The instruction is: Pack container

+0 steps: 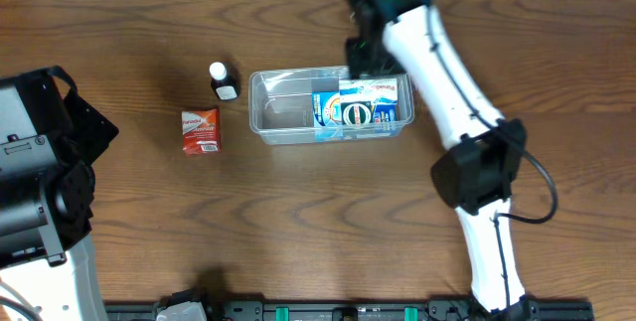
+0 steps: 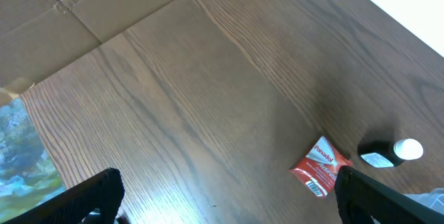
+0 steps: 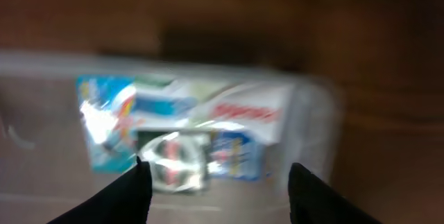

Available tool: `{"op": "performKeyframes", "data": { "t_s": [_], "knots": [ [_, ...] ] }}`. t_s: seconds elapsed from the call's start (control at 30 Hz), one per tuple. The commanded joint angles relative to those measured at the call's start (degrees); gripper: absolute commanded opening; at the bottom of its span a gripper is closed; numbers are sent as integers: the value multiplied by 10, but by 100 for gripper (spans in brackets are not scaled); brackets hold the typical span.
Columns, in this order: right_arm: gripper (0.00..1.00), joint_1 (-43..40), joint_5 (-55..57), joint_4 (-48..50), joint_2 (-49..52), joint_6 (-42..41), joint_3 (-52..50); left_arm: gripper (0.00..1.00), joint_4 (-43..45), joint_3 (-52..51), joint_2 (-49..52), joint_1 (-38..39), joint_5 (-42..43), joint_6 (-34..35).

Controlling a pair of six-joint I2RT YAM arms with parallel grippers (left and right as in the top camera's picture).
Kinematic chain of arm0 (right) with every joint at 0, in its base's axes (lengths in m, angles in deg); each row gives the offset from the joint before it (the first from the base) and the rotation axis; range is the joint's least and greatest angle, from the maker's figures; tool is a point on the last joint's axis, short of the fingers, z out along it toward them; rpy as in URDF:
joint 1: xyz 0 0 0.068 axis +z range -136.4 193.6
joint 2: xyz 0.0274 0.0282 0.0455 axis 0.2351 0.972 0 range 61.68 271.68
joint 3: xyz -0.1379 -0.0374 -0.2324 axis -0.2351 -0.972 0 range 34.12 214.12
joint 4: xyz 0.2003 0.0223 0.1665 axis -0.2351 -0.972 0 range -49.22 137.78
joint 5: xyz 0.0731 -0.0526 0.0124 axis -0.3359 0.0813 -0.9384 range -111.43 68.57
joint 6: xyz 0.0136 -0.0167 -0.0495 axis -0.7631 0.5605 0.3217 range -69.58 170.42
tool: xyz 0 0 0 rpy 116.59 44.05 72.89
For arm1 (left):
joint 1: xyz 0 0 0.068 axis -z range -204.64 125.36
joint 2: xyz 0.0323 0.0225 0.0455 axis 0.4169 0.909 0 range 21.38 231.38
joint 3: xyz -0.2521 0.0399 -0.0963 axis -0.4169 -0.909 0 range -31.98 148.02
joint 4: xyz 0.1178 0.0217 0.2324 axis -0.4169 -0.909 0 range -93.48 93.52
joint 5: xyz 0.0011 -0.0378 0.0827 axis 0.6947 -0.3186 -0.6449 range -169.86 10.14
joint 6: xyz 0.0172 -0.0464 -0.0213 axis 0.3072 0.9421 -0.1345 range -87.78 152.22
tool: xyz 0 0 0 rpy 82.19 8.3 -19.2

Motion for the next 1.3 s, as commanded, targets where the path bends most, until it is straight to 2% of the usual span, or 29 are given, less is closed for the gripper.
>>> {"op": "performKeyframes", "data": {
  "t_s": [0.0, 0.17, 0.23, 0.27, 0.53, 1.27],
  "knots": [
    [63, -75, 9, -3, -3, 43, 34, 98, -2, 11, 2, -3, -7, -3],
    [73, -177, 9, 5, -3, 53, 38, 98, -2, 11, 2, -3, -7, -3],
    [86, -217, 9, 13, -3, 52, 38, 98, -2, 11, 2, -3, -7, -3],
    [99, -252, -4, 19, -3, 52, 38, 98, -2, 11, 2, -3, -7, -3],
    [98, -317, -106, 35, -3, 52, 36, 98, -2, 11, 2, -3, -7, -3],
    [99, -320, -88, 34, -3, 52, 36, 98, -2, 11, 2, -3, -7, -3]
  ]
}}
